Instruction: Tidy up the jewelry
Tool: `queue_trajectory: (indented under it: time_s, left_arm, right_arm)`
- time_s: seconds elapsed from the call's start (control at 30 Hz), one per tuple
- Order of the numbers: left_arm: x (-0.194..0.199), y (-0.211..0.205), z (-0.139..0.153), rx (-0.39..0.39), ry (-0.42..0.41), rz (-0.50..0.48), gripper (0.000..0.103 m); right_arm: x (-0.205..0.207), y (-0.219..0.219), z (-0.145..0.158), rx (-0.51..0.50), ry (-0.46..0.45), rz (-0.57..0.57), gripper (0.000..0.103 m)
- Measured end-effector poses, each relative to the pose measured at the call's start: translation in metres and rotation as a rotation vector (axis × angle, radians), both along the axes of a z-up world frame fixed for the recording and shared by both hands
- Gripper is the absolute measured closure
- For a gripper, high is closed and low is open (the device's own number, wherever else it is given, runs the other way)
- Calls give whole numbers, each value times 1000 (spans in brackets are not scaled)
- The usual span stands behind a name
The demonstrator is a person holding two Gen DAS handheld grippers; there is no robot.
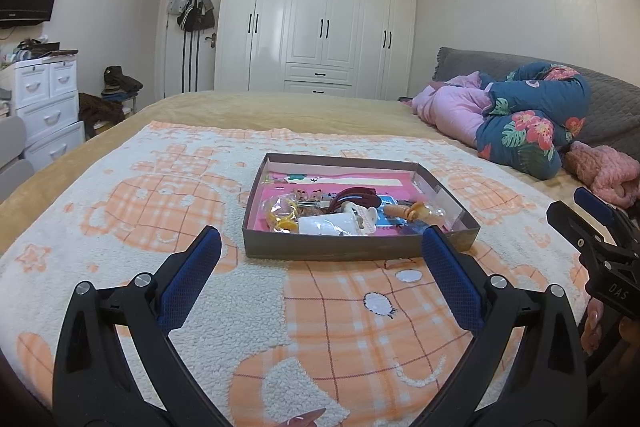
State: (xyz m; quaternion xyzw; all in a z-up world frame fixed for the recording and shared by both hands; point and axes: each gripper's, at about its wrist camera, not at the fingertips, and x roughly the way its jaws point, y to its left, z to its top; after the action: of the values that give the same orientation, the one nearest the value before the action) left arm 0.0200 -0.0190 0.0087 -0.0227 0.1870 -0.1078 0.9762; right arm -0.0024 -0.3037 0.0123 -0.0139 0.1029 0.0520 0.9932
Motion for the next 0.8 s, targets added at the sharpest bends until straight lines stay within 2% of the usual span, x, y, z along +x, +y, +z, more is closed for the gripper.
queue_trajectory:
  time_s: [0.8]
  left_arm:
    - [0,0,0,-2,-2,0,11]
  right_arm:
    - [-1,-2,1,0,0,-3,6]
